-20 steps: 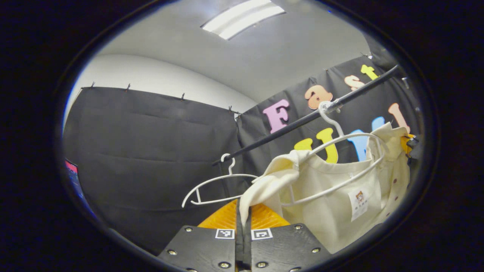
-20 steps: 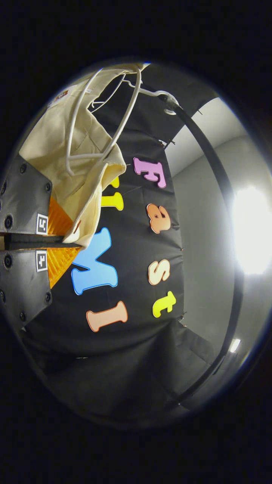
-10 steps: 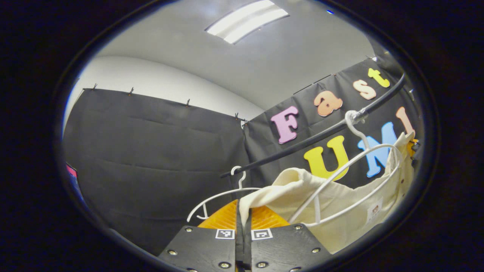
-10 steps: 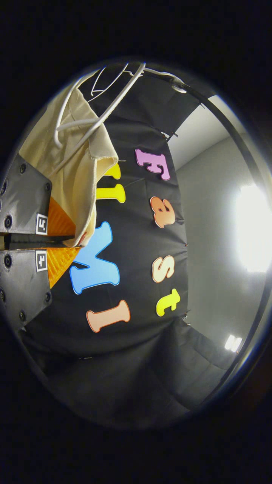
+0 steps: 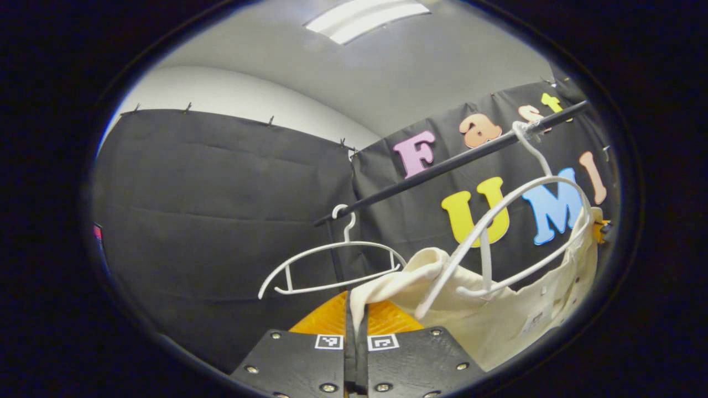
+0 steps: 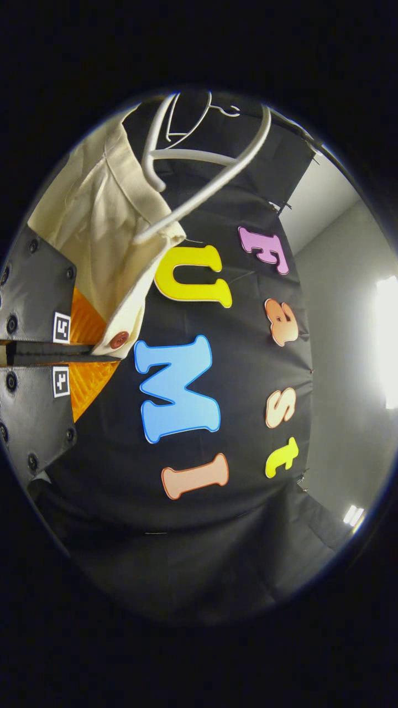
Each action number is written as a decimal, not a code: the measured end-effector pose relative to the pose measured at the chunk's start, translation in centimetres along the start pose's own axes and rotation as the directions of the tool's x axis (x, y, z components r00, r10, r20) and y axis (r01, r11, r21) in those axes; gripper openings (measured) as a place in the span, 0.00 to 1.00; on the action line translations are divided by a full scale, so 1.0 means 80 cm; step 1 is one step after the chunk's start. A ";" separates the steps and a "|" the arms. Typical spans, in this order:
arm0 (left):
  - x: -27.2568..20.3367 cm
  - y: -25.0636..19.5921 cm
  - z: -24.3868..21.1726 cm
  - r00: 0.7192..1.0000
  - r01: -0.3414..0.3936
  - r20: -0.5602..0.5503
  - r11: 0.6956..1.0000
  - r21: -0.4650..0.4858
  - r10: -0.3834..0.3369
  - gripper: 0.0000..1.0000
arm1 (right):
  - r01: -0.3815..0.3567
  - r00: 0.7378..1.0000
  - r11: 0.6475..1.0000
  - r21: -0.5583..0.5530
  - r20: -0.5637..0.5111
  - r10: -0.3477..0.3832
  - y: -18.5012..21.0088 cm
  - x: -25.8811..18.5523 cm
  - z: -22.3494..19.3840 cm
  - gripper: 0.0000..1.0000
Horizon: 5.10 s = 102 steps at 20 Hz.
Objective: Grasp the clothes on the hanger with both hands and then place them into the laundry hamper below.
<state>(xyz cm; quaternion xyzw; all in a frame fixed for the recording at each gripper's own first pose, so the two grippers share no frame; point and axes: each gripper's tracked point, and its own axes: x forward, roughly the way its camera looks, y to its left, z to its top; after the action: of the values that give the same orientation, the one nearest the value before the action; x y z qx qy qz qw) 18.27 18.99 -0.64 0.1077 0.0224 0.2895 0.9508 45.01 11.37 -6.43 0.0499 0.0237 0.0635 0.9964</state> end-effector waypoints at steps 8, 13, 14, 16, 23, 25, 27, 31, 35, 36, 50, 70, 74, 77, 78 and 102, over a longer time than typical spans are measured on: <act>-0.029 0.016 -0.033 0.997 0.072 -0.040 0.997 -0.008 -0.073 0.00 | -0.046 0.998 0.998 -0.042 -0.035 0.045 0.028 -0.086 -0.023 0.00; -0.061 0.018 -0.042 0.988 0.144 -0.060 0.989 -0.032 -0.145 0.03 | -0.084 0.994 0.996 -0.032 -0.067 0.081 0.058 -0.150 -0.026 0.01; -0.068 0.017 -0.045 0.985 0.159 -0.058 0.987 -0.030 -0.161 0.03 | -0.093 0.994 0.995 -0.030 -0.068 0.091 0.065 -0.165 -0.026 0.01; -0.085 0.012 -0.047 0.978 0.196 -0.061 0.980 -0.029 -0.197 0.03 | -0.113 0.992 0.993 -0.026 -0.067 0.111 0.079 -0.193 -0.022 0.01; -0.144 -0.005 -0.061 0.942 0.326 -0.065 0.943 -0.074 -0.331 0.01 | -0.232 0.969 0.973 0.001 -0.093 0.231 0.153 -0.289 -0.026 0.01; -0.157 -0.010 -0.071 0.929 0.356 -0.073 0.931 -0.085 -0.362 0.03 | -0.266 0.958 0.964 -0.016 -0.113 0.262 0.169 -0.309 -0.037 0.01; -0.169 -0.017 -0.085 0.917 0.380 -0.091 0.919 -0.103 -0.389 0.03 | -0.297 0.946 0.955 -0.003 -0.134 0.294 0.190 -0.329 -0.050 0.01; -0.193 -0.035 -0.110 0.888 0.435 -0.100 0.891 -0.128 -0.448 0.01 | -0.356 0.920 0.934 0.012 -0.171 0.353 0.229 -0.373 -0.077 0.00; -0.214 -0.045 -0.136 0.859 0.485 -0.114 0.865 -0.130 -0.499 0.01 | -0.400 0.893 0.915 0.048 -0.206 0.401 0.257 -0.409 -0.100 0.01; -0.220 -0.045 -0.145 0.853 0.493 -0.120 0.860 -0.136 -0.508 0.01 | -0.408 0.887 0.911 0.057 -0.212 0.410 0.263 -0.417 -0.106 0.01; -0.265 -0.059 -0.368 0.746 0.554 -0.356 0.822 -0.135 -0.562 0.01 | -0.372 0.825 0.928 0.012 -0.453 0.336 0.265 -0.463 -0.294 0.02; -0.340 -0.034 -0.581 0.556 0.581 -0.656 0.803 -0.132 -0.511 0.44 | -0.365 0.656 0.929 -0.064 -0.726 0.208 0.223 -0.543 -0.463 0.36; -0.353 -0.016 -0.578 0.547 0.567 -0.689 0.816 -0.112 -0.475 0.96 | -0.380 0.641 0.923 -0.058 -0.737 0.217 0.212 -0.553 -0.449 0.89; -0.365 0.000 -0.576 0.525 0.563 -0.726 0.821 -0.096 -0.444 0.95 | -0.383 0.647 0.922 -0.054 -0.728 0.227 0.207 -0.555 -0.426 0.99; -0.371 0.005 -0.572 0.515 0.559 -0.735 0.823 -0.102 -0.441 0.95 | -0.384 0.651 0.922 -0.052 -0.723 0.230 0.208 -0.557 -0.418 0.99; -0.259 0.042 -0.133 0.766 0.610 -0.127 0.775 -0.162 -0.630 0.96 | -0.087 0.983 0.991 -0.099 -0.170 0.069 0.097 -0.532 -0.023 0.97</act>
<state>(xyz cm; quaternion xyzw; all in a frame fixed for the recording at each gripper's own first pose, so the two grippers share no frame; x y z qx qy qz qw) -1.88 12.23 -10.74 0.0154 0.1234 -0.0320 0.9917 1.78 13.69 -5.72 -0.0074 0.1012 0.1076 0.9890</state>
